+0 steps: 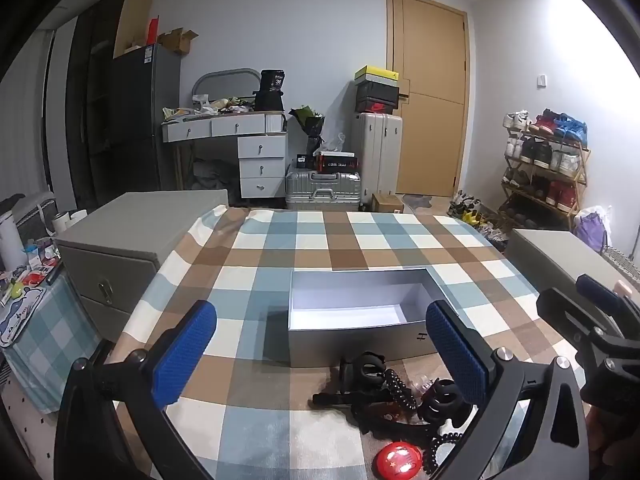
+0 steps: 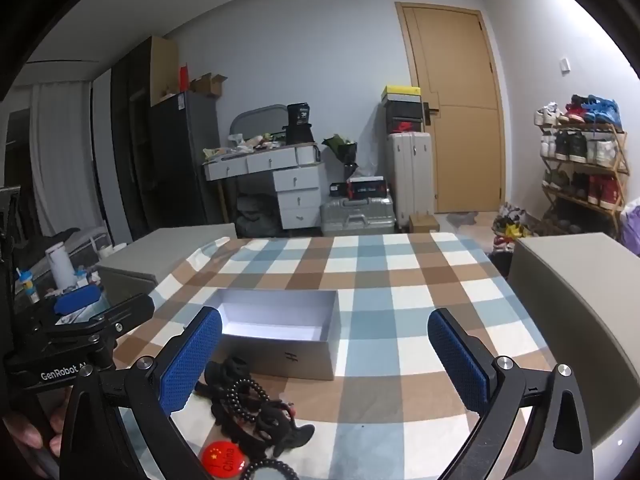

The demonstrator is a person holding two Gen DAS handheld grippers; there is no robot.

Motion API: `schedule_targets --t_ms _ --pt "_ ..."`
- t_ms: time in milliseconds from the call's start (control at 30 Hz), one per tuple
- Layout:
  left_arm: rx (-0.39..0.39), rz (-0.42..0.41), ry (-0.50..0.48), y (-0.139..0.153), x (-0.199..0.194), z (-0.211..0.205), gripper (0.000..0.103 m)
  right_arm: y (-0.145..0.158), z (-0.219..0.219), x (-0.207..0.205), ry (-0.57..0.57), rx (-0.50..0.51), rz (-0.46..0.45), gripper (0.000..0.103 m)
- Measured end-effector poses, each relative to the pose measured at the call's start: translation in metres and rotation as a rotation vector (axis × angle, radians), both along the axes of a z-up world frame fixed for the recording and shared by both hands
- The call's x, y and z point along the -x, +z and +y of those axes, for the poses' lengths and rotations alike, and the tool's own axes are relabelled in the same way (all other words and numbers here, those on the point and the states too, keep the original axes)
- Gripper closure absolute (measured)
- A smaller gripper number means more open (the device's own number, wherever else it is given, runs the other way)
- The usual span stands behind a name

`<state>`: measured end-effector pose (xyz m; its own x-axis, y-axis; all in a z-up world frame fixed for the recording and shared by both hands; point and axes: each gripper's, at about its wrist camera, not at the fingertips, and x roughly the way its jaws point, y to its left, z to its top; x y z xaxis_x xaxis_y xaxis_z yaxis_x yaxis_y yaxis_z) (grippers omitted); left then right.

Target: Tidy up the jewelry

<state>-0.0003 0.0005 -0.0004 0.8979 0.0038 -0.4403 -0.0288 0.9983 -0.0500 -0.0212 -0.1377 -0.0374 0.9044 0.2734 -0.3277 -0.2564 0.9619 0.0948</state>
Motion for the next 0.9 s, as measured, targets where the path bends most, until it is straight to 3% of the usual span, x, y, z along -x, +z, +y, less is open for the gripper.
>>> schedule_targets --t_ms 100,300,400,900 --pt "-0.034 0.034 -0.002 -0.001 -0.005 -0.006 0.001 -0.002 0.000 0.000 -0.002 0.000 -0.006 0.000" --pt "-0.022 0.035 0.000 0.003 -0.008 -0.016 0.001 0.011 0.003 0.002 0.000 0.011 -0.004 0.000" --pt "0.002 0.014 -0.009 0.000 0.002 0.000 0.001 0.005 0.005 0.006 -0.006 0.013 -0.028 0.000" --pt "0.014 0.029 -0.026 -0.005 0.003 0.001 0.001 -0.001 0.001 0.008 0.005 0.001 -0.012 0.000"
